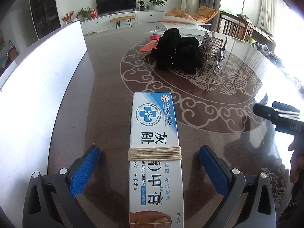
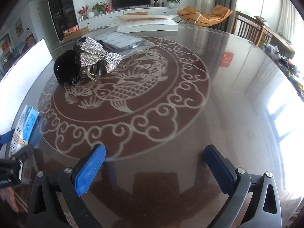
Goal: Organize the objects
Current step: 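Lift the nail cream box with the left tool while the right tool approaches the rhinestone bow clip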
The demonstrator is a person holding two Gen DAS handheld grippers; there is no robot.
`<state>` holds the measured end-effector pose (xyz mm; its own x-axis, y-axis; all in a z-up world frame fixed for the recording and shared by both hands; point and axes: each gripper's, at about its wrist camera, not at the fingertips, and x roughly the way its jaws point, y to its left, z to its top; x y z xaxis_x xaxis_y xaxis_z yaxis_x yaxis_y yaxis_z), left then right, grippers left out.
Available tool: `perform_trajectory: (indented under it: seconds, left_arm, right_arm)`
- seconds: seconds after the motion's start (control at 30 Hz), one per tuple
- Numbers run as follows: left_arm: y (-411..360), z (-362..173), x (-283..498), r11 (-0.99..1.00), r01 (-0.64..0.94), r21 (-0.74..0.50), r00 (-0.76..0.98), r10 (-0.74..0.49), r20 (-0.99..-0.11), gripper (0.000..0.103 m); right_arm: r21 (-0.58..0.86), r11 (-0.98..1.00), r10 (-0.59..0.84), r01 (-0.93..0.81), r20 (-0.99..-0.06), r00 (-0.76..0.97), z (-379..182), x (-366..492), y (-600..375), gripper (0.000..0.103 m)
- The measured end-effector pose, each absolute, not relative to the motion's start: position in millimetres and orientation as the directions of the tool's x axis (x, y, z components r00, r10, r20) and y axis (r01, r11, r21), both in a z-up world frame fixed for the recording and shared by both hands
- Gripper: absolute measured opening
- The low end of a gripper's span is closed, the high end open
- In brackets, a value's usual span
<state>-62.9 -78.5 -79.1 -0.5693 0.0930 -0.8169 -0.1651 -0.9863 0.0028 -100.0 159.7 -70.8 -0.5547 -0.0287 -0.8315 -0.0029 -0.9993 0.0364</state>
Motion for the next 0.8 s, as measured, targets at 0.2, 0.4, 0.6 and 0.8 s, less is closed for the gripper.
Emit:
perform_trajectory:
  seconds: [0.2,0.4,0.6,0.8]
  left_arm:
    - [-78,-79,-63,-0.986,-0.165,0.003,-0.569,0.093,-0.817,0.103]
    - [-78,-79,-63,-0.986,-0.165,0.003,-0.570,0.093,-0.817,0.103]
    - [-78,-80,-64,-0.986,-0.165,0.003,-0.569,0.093,-0.817,0.103]
    - [-78,-80,-64,-0.986,-0.165,0.003,-0.570,0.093,-0.817,0.103]
  right_arm:
    - [0.187,-0.980,-0.190,0.071,-0.760,-0.621,-35,-173,103,0.100]
    - [0.218,-0.975,-0.196,0.038,-0.769,-0.608,-34,-211,99,0.051]
    - [0.241,-0.969,-0.219,0.058,-0.721,-0.657,-31,-141,144,0.045]
    - [0.198,-0.978,-0.185,0.066,-0.674,-0.715,-34,-53,173,0.045]
